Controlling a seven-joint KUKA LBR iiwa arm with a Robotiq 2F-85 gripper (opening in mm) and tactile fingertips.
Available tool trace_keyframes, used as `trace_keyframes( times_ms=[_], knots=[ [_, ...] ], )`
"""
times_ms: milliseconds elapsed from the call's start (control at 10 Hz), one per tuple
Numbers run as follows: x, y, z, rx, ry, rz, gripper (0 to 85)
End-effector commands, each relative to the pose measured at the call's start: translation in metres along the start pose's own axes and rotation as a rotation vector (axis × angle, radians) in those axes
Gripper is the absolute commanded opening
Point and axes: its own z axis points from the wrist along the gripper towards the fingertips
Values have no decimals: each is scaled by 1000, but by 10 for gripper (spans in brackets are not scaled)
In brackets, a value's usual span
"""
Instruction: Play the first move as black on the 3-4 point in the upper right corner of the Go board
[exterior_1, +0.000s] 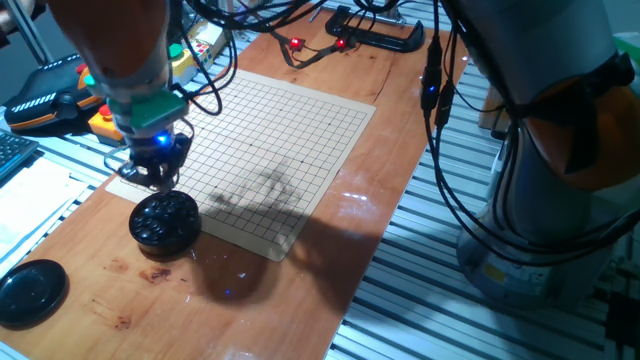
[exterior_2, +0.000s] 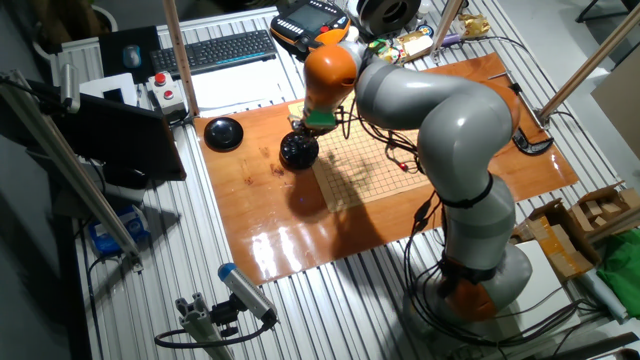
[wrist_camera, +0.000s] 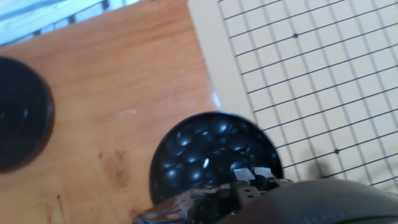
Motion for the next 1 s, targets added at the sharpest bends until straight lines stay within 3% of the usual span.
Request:
trace_keyframes(
  times_ms=[0, 500, 900],
  knots=[
    [-3, -4, 1, 5, -2, 6, 10],
    [-20, -30, 5, 20, 6, 46, 10],
    [-21, -34, 6, 6, 20, 77, 10]
  ],
)
